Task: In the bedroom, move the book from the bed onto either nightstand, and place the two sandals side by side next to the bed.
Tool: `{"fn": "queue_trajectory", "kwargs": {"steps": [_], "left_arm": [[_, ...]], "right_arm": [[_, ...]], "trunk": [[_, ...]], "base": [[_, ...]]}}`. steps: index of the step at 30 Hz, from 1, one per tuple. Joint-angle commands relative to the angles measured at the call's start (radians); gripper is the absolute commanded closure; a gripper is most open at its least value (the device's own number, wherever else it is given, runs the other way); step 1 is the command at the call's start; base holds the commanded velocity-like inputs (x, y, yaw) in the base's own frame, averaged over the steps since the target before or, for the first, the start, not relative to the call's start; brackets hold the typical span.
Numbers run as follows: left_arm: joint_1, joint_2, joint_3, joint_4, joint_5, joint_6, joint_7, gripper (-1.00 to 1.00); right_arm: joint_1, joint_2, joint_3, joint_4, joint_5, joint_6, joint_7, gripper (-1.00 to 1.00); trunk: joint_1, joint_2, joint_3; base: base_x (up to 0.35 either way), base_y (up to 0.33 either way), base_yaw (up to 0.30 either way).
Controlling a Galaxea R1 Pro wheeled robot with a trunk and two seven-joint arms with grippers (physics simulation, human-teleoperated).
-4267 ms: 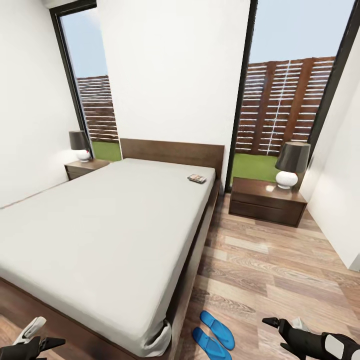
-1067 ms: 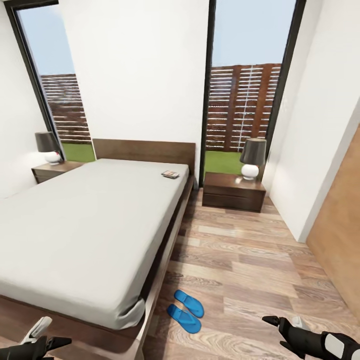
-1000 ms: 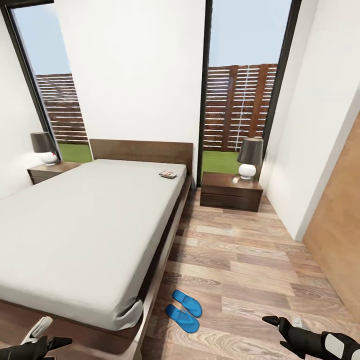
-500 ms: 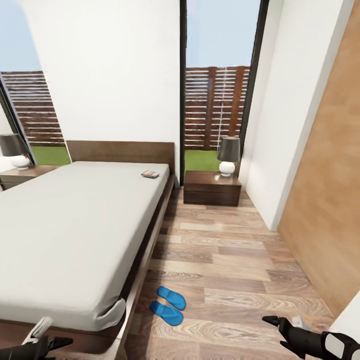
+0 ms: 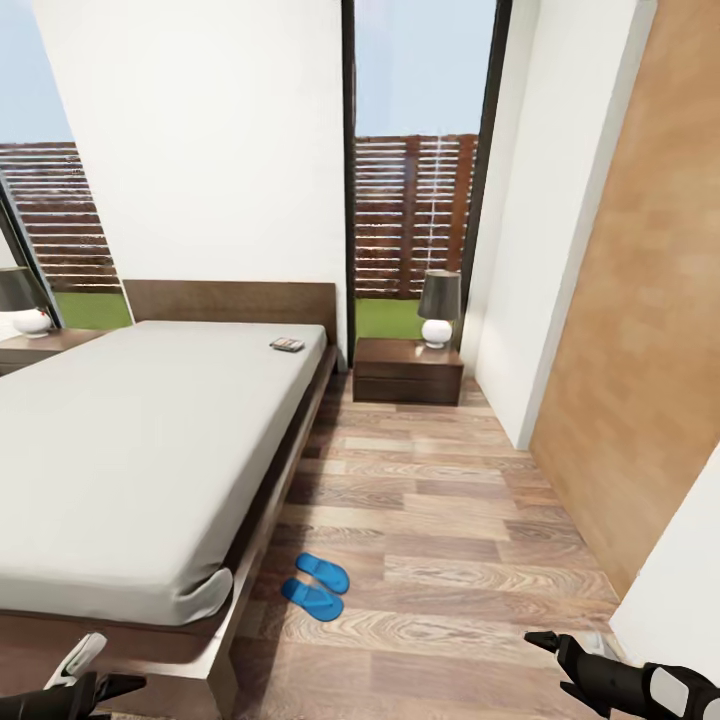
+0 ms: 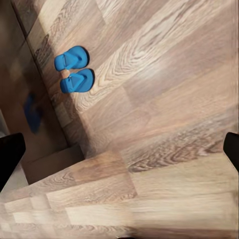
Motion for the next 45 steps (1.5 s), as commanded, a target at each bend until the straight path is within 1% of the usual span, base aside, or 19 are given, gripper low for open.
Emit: {"fn": "queue_trajectory", "kwargs": {"steps": [1, 7, 19, 30, 35, 45], "left_arm": [[-0.001, -0.001, 0.008, -0.001, -0.011, 0.009, -0.007, -1.00], [-0.001, -0.001, 0.008, -0.001, -0.009, 0.008, -0.007, -1.00], [-0.001, -0.010, 0.008, -0.002, -0.010, 0.008, -0.007, -1.00], [-0.001, -0.011, 0.008, -0.002, -0.011, 0.008, -0.007, -1.00], [-0.001, -0.012, 0.008, -0.002, -0.011, 0.008, -0.007, -1.00], [-0.001, -0.014, 0.009, -0.002, -0.010, 0.007, -0.007, -1.00]], "right_arm": [[-0.001, 0.000, -0.007, 0.003, 0.000, 0.005, 0.001, -1.00], [-0.001, 0.000, -0.008, 0.003, 0.000, 0.005, 0.001, -1.00], [-0.001, 0.000, -0.008, 0.003, 0.000, 0.005, 0.000, -1.00], [-0.001, 0.000, -0.009, 0.003, 0.000, 0.006, 0.001, -1.00], [-0.001, 0.000, -0.009, 0.003, 0.000, 0.007, 0.014, -1.00], [-0.001, 0.000, -0.008, 0.003, 0.001, 0.006, 0.056, -1.00]], "trunk": [[-0.001, -0.001, -0.001], [-0.001, -0.001, -0.001], [-0.001, -0.001, -0.001], [-0.001, -0.001, -0.001], [-0.001, -0.001, -0.001], [-0.001, -0.001, -0.001]], "base": [[-0.191, -0.184, -0.003], [-0.064, -0.139, -0.001], [-0.009, -0.114, 0.000], [-0.001, -0.040, -0.004], [0.000, -0.007, -0.136], [0.000, -0.002, -0.223]]}}
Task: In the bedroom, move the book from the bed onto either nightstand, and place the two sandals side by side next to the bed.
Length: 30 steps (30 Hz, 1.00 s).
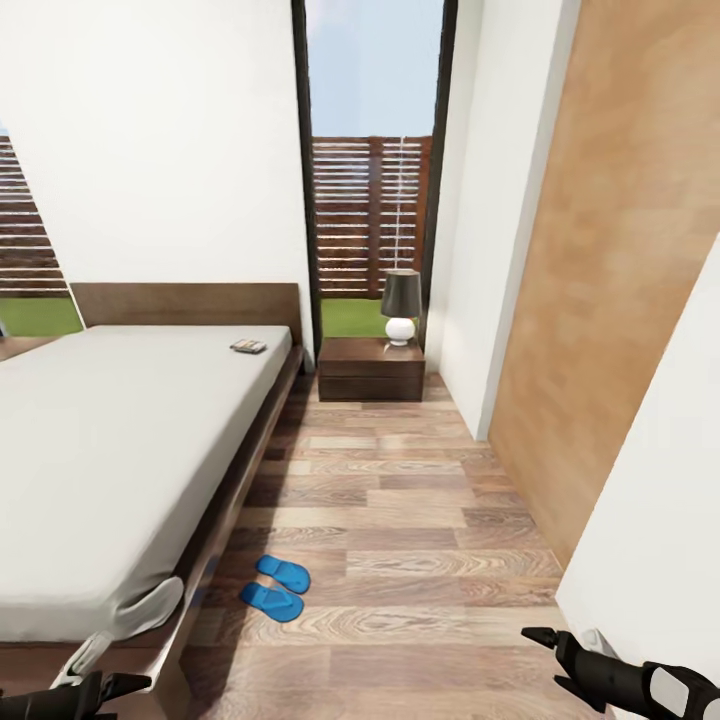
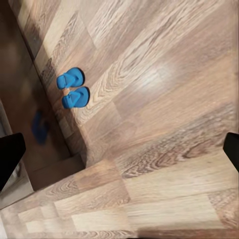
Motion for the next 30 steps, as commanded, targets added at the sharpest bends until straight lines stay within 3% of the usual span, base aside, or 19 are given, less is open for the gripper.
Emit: {"fn": "queue_trajectory", "kwargs": {"steps": [1, 30], "left_arm": [[-0.001, -0.001, 0.009, -0.001, -0.010, 0.009, -0.006, -1.00], [-0.001, -0.055, 0.014, -0.007, -0.010, 0.010, 0.002, -1.00]], "right_arm": [[-0.002, 0.000, -0.007, 0.003, -0.001, 0.006, 0.003, -1.00], [-0.002, 0.001, -0.003, 0.003, -0.001, -0.001, -0.001, -1.00]], "trunk": [[0.000, -0.001, -0.001], [0.000, -0.001, -0.001]], "base": [[0.000, -0.015, -0.137], [0.000, -0.043, -0.019]]}}
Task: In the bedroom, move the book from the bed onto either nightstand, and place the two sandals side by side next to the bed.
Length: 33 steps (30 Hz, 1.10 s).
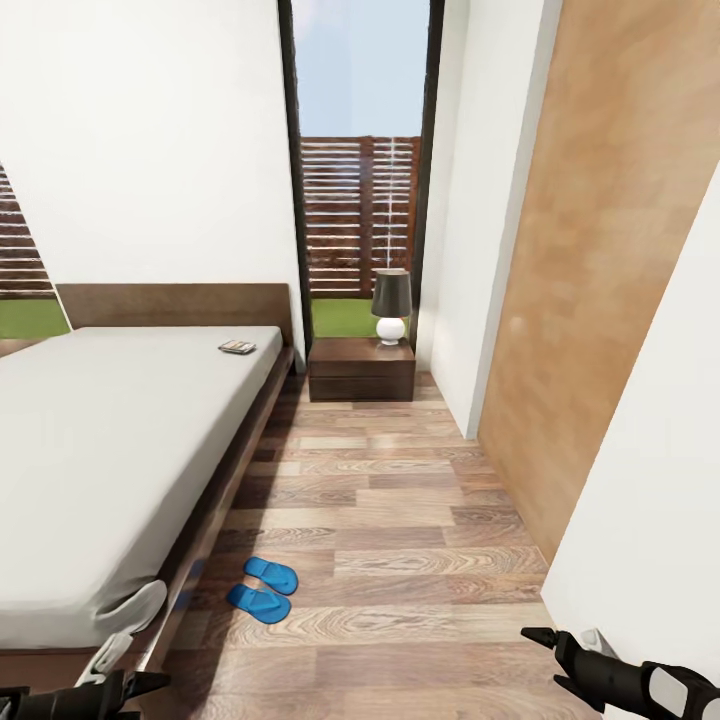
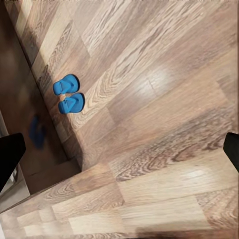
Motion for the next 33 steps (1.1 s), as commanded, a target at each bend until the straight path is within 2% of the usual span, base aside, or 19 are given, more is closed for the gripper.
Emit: {"fn": "queue_trajectory", "kwargs": {"steps": [1, 6, 9, 12, 17, 25, 29, 33], "left_arm": [[-0.001, -0.006, 0.009, -0.001, -0.011, 0.009, -0.005, -1.00], [-0.003, -0.051, 0.009, -0.009, -0.011, 0.011, 0.019, -1.00], [-0.004, -0.100, 0.009, -0.028, -0.009, 0.012, 0.073, -1.00], [-0.004, -0.141, 0.009, -0.048, -0.005, 0.012, 0.128, -1.00], [-0.004, -0.210, 0.009, -0.082, -0.002, 0.011, 0.210, -1.00], [-0.005, -0.311, 0.009, -0.113, 0.000, 0.011, 0.278, -1.00], [-0.005, -0.348, 0.009, -0.118, 0.000, 0.010, 0.313, -1.00], [-0.005, -0.372, 0.010, -0.121, 0.001, 0.008, 0.356, -1.00]], "right_arm": [[-0.001, 0.000, -0.007, 0.003, -0.002, 0.002, 0.000, -1.00], [-0.001, 0.008, -0.001, 0.003, -0.004, -0.040, -0.007, -1.00], [-0.001, 0.035, 0.003, 0.003, -0.003, -0.069, -0.042, -1.00], [-0.001, 0.057, 0.005, 0.002, -0.004, -0.081, -0.099, -1.00], [-0.001, 0.092, 0.006, -0.014, -0.005, -0.095, -0.237, -1.00], [-0.001, 0.156, 0.003, -0.070, -0.006, -0.141, -0.440, -1.00], [-0.001, 0.186, 0.004, -0.080, -0.006, -0.184, -0.496, -1.00], [-0.001, 0.206, 0.006, -0.083, -0.001, -0.210, -0.516, -1.00]], "trunk": [[0.000, -0.001, -0.001], [0.000, -0.001, -0.001], [0.000, -0.001, -0.001], [0.000, -0.001, -0.001], [0.000, -0.001, -0.001], [0.000, -0.001, -0.001], [0.000, -0.001, -0.001], [0.000, -0.001, -0.001]], "base": [[0.000, -0.002, 0.000], [0.000, -0.001, 0.000], [0.000, 0.000, 0.000], [0.000, 0.000, 0.000], [0.000, 0.000, 0.000], [0.000, 0.000, 0.000], [0.000, 0.000, 0.000], [0.000, 0.000, 0.000]]}}
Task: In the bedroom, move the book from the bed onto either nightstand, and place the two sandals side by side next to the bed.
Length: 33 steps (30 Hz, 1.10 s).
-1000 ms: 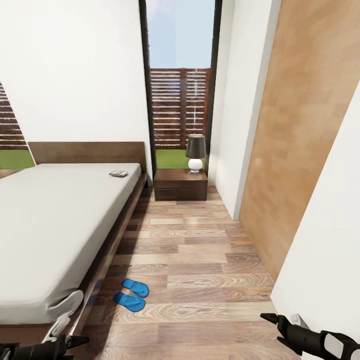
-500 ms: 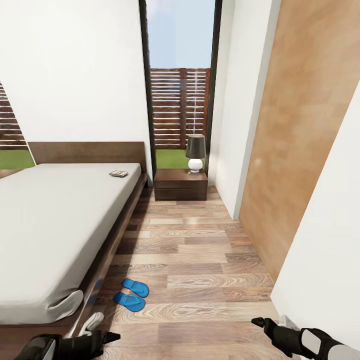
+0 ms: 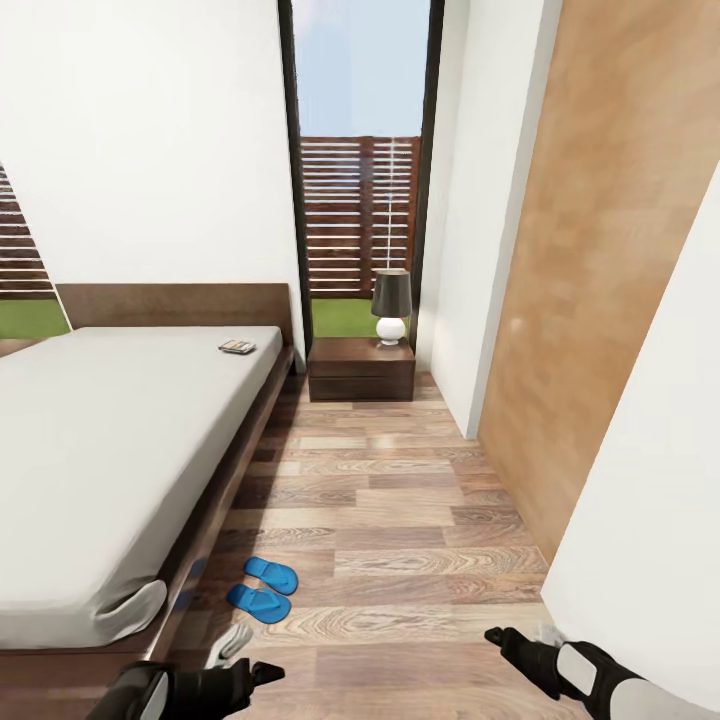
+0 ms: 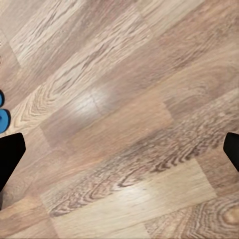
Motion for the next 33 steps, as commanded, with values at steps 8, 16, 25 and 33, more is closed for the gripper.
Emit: {"fn": "queue_trajectory", "kwargs": {"steps": [8, 16, 25, 33], "left_arm": [[-0.008, -0.042, 0.010, -0.004, -0.009, 0.004, 0.055, -1.00], [-0.047, -0.076, 0.016, -0.010, 0.042, 0.010, 0.129, -1.00], [-0.052, -0.081, 0.015, -0.011, 0.107, 0.005, 0.263, -1.00], [-0.053, -0.088, 0.013, -0.012, 0.118, 0.003, 0.322, -1.00]], "right_arm": [[0.000, 0.014, 0.002, -0.007, 0.010, -0.015, -0.005, -1.00], [0.000, 0.015, 0.001, -0.009, 0.010, -0.019, -0.006, -1.00], [0.000, 0.016, -0.002, -0.008, 0.010, -0.020, -0.005, -1.00], [0.000, 0.016, -0.005, -0.008, 0.010, -0.019, -0.002, -1.00]], "trunk": [[0.000, 0.000, -0.001], [0.000, 0.000, -0.001], [0.000, 0.000, -0.001], [0.000, 0.000, -0.001]], "base": [[0.000, 0.000, 0.000], [0.000, 0.000, 0.000], [0.000, 0.000, 0.000], [0.000, 0.000, 0.000]]}}
